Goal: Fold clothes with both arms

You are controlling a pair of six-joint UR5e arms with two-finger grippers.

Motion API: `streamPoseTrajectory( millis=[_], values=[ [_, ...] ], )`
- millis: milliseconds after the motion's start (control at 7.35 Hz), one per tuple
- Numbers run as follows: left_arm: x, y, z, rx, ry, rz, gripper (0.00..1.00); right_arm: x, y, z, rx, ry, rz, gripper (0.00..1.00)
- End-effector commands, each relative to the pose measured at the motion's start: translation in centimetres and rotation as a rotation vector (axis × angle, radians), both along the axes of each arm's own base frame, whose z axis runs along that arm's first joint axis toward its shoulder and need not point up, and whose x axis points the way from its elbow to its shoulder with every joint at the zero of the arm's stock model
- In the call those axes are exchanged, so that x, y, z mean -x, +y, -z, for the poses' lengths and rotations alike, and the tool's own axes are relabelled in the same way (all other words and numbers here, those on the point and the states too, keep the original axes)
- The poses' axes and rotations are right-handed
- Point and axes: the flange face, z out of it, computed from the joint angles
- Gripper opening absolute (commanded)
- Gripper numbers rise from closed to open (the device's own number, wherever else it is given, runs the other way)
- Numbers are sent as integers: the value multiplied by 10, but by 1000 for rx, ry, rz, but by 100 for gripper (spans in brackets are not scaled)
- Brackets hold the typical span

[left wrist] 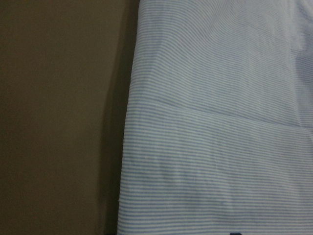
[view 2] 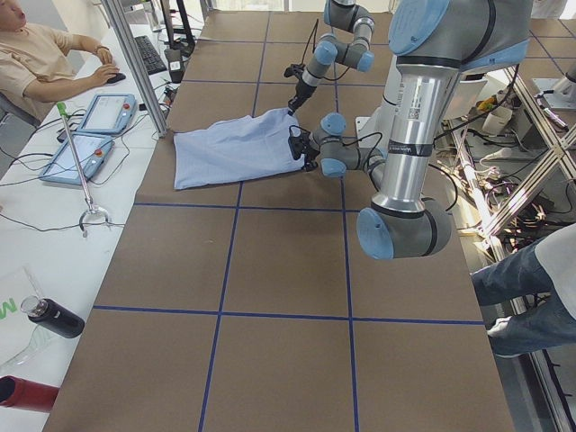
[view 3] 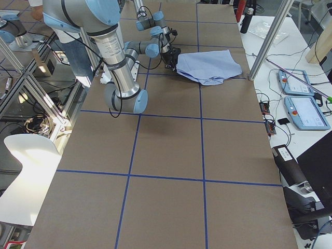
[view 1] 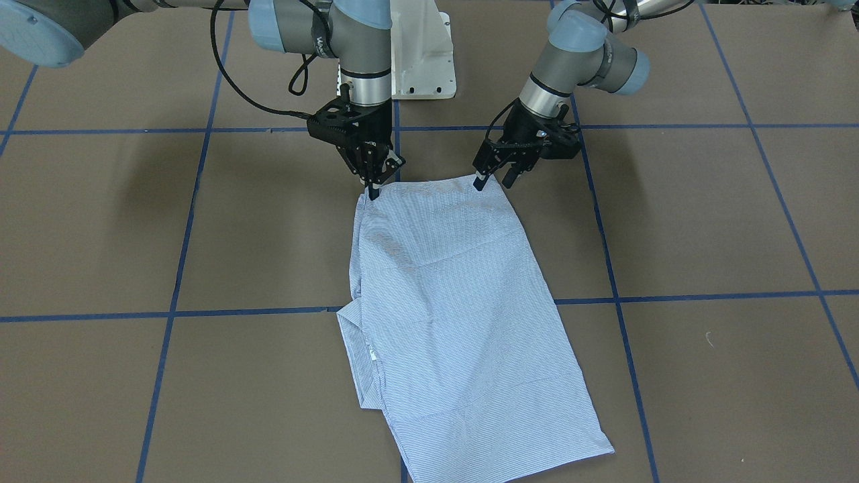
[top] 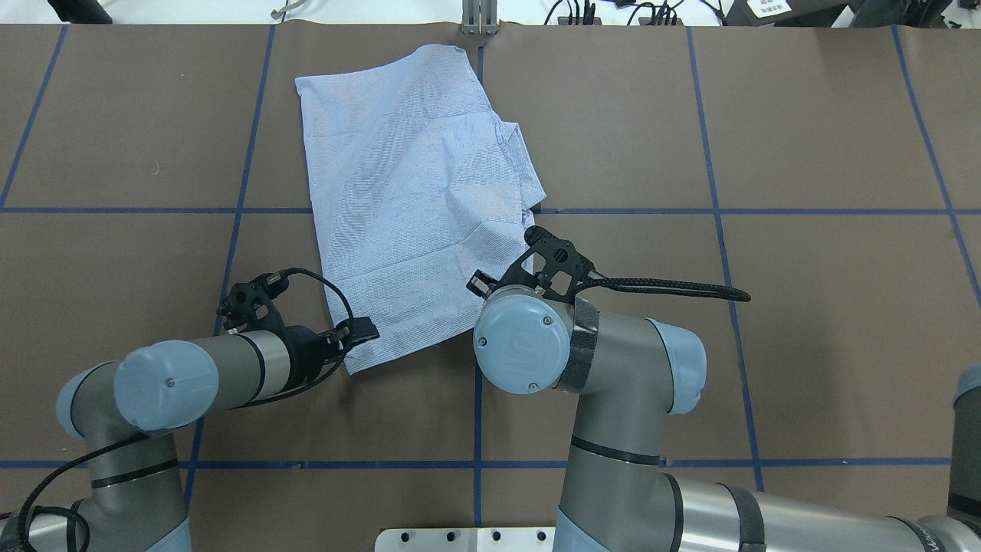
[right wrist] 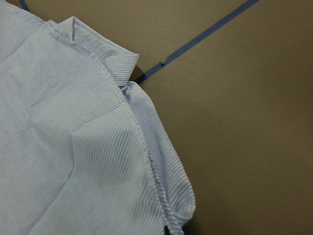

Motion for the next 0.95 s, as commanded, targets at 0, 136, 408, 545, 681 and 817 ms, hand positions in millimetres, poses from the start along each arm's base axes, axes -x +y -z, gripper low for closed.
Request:
streamPoseTrajectory(
  millis=[0, 136, 408, 545, 681, 817],
  values=[
    [-7, 11, -1, 8, 0, -18, 81, -1, 0, 1, -1, -2, 0, 0],
    [-7, 10, -2, 9, 0, -17, 77, -1, 0, 1, -1, -2, 0, 0],
    [-7, 11, -2, 7, -1, -13, 57, -1, 0, 1, -1, -2, 0, 0],
    [-8, 11, -2, 5, -2, -8, 32, -1, 0, 1, -1, -4, 0, 0],
    [-7, 11, -1, 4, -1, -8, 9, -1, 0, 0, 0, -1, 0, 0],
    [-7, 11, -1, 4, -1, -6, 0, -1, 0, 0, -1, -2, 0, 0]
  ],
)
